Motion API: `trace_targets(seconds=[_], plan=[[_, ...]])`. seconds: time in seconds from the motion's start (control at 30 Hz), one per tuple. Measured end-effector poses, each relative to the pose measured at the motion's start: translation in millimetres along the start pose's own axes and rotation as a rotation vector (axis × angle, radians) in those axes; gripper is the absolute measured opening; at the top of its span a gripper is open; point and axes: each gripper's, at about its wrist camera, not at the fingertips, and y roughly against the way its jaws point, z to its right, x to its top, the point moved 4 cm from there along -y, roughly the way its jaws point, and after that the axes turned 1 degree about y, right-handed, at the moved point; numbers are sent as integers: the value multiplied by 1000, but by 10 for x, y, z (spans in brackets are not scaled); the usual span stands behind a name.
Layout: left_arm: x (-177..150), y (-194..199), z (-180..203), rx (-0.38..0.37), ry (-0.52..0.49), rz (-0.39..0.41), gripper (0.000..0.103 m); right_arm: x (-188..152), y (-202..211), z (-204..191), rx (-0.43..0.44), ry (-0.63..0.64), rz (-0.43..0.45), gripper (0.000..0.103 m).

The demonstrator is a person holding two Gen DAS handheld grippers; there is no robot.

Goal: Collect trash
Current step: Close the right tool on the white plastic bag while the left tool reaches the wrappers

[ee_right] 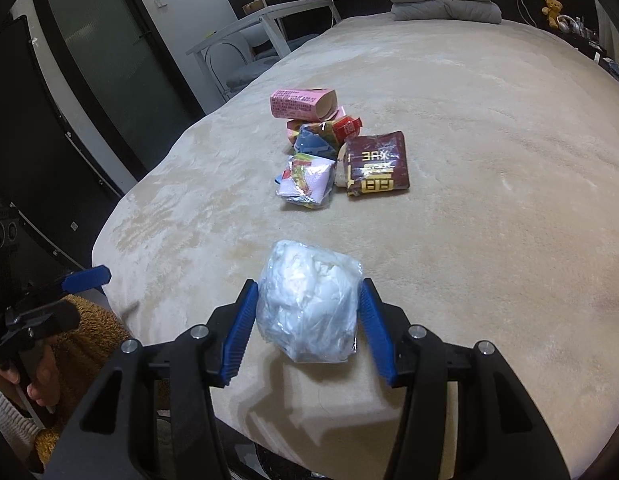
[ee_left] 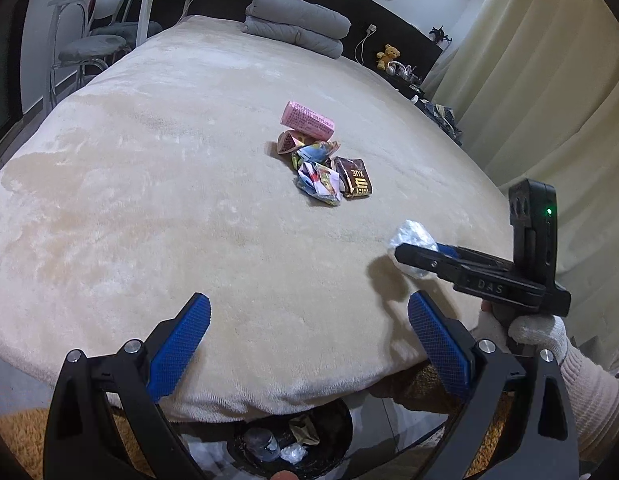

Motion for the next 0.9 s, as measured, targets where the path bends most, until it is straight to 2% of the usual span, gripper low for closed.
trace_targets(seconds=[0.43,0.7,0.9], plan=[[488,-623,277,64,-116,-16,96,-134,282,221,-27,-59,41,52],[624,-1091,422,130,-198,-58,96,-147,337,312,-46,-80,54,52],[709,-1343,449,170,-224,-87,96,-165,337,381,-43,-100,49,52]])
